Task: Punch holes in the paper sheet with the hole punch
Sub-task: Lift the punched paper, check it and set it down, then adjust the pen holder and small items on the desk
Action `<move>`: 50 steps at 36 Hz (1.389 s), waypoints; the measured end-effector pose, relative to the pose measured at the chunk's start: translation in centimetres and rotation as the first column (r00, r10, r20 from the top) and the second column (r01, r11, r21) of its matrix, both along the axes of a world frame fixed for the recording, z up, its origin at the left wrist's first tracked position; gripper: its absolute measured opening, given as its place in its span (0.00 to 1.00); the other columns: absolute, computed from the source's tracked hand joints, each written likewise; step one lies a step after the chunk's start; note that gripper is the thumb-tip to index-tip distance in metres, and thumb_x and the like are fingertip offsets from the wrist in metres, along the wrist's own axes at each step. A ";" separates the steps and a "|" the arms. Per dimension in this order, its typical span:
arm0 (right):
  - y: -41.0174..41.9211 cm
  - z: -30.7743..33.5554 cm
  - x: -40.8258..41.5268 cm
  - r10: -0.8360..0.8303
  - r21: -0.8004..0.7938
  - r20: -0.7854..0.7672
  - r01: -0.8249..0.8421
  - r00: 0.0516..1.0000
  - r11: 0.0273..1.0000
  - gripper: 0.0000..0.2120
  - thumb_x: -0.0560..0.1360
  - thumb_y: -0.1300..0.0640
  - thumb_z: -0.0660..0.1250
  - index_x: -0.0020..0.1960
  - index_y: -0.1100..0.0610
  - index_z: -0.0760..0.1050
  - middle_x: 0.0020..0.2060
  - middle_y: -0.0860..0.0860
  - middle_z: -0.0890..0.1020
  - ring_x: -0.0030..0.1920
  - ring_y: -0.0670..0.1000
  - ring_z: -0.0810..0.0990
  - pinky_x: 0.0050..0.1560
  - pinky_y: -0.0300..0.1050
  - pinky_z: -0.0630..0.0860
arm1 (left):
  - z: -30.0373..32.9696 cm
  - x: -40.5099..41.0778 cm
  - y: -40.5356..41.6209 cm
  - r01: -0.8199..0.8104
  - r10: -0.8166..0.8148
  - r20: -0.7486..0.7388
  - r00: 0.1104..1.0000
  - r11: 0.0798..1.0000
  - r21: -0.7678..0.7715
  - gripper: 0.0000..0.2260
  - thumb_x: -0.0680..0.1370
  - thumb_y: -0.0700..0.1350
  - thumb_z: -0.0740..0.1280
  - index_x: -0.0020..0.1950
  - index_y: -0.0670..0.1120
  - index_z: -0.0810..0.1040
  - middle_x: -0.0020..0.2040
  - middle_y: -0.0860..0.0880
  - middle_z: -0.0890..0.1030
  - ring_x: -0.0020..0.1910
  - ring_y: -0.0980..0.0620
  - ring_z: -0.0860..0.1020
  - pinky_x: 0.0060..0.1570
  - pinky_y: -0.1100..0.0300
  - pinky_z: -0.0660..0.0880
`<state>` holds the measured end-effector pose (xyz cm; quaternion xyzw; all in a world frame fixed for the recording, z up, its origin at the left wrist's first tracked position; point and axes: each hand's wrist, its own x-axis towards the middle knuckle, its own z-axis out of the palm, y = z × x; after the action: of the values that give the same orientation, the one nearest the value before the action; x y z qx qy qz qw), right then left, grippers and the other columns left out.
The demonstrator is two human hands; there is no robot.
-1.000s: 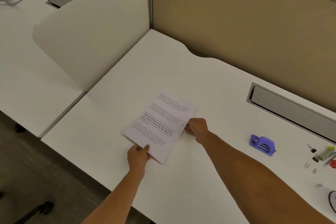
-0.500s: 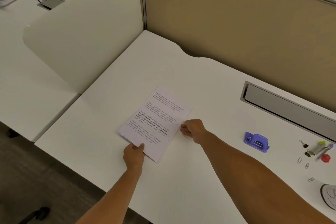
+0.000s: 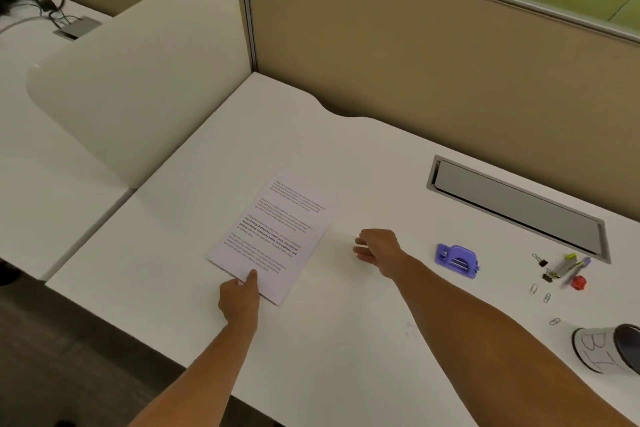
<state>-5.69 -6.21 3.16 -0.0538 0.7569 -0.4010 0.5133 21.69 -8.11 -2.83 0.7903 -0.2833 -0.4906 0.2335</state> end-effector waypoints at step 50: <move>30.0 -7.5 -3.5 0.777 0.682 -0.531 -0.373 0.338 0.628 0.51 0.69 0.22 0.34 0.79 0.57 0.30 0.77 0.56 0.29 0.76 0.60 0.26 0.76 0.61 0.32 | -3.9 -11.1 16.7 0.940 -0.675 0.655 -0.341 -0.251 0.232 0.49 0.74 0.76 0.42 0.79 0.37 0.54 0.80 0.38 0.51 0.80 0.38 0.53 0.74 0.37 0.49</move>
<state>-9.20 23.80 -4.35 -0.3807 0.8939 0.0689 0.2262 10.55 8.58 -6.77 0.3029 -0.9291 -0.1355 -0.1631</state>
